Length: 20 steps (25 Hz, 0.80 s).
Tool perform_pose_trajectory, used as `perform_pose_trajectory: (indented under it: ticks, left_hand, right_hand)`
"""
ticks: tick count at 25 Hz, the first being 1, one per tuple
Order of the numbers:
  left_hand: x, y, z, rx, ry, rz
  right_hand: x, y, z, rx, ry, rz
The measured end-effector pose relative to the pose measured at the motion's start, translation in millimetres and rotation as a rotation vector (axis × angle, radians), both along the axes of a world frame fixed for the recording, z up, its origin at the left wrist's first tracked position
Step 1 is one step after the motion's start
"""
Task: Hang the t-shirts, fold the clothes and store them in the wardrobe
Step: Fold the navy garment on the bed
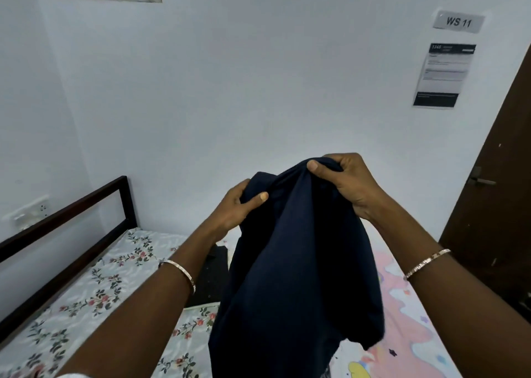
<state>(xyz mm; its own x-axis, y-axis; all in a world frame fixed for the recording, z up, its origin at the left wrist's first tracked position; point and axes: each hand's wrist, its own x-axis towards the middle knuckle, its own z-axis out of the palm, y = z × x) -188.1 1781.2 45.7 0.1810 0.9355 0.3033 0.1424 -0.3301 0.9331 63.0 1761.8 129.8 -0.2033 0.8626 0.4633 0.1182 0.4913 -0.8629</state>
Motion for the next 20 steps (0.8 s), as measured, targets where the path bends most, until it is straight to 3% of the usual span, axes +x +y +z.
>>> perform_pose_trajectory:
  ticks: [7,12,16,20]
  left_hand:
    - [52,15,-101,-0.438,0.213,-0.026]
    - [100,33,-146,-0.348,0.155,-0.087]
    - [128,38,-138,-0.233,-0.016,0.158]
    - [112,50,-107,-0.033,0.06,0.379]
  right_hand:
    - [61,-14,32,0.032,-0.005,0.06]
    - [125,-18,39,0.029,0.065,0.014]
    - [185,-20,32,0.015,0.12,-0.114]
    - [244,-25,16,-0.019,0.076,-0.218]
